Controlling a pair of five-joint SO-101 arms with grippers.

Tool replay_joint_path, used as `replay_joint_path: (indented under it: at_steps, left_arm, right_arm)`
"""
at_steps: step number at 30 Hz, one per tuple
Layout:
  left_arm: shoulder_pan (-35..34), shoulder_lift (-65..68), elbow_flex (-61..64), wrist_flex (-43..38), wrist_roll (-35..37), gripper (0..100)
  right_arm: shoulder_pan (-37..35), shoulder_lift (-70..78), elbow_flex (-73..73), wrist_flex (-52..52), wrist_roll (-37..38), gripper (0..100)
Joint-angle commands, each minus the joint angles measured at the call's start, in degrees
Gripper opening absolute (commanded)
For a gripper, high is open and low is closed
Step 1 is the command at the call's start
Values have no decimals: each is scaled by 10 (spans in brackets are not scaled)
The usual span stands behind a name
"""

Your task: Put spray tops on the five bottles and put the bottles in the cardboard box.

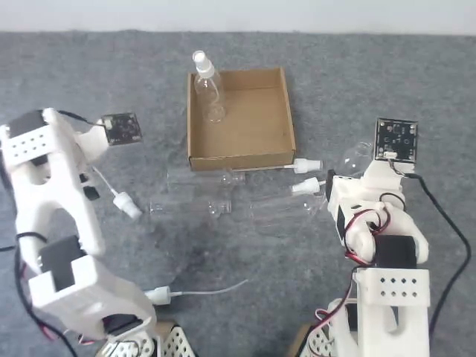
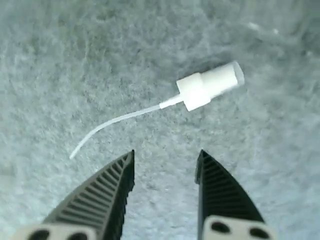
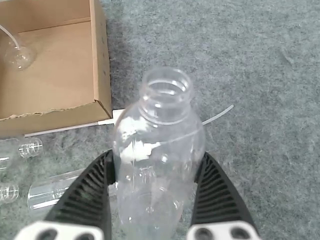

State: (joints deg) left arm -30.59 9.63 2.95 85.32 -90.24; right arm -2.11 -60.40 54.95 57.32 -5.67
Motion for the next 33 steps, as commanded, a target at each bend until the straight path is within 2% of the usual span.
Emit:
replay_joint_path:
  at_steps: [1,5,12,24,33]
  left_arm:
    - [0,-4,4,0,-67,186]
    - [0,-4,26,-24,-107,199]
    - [20,-4,92,-104,-109,245]
    - [69,29,105,-114,-107,244]
    - [76,72,105,-142,-105,242]
  right_arm:
    - [3,-15,-10,-21,-1,7]
    - [3,-15,-10,-21,-1,7]
    - [3,-15,-10,-21,-1,7]
    - [3,-15,-10,-21,-1,7]
    - [3,-15,-10,-21,-1,7]
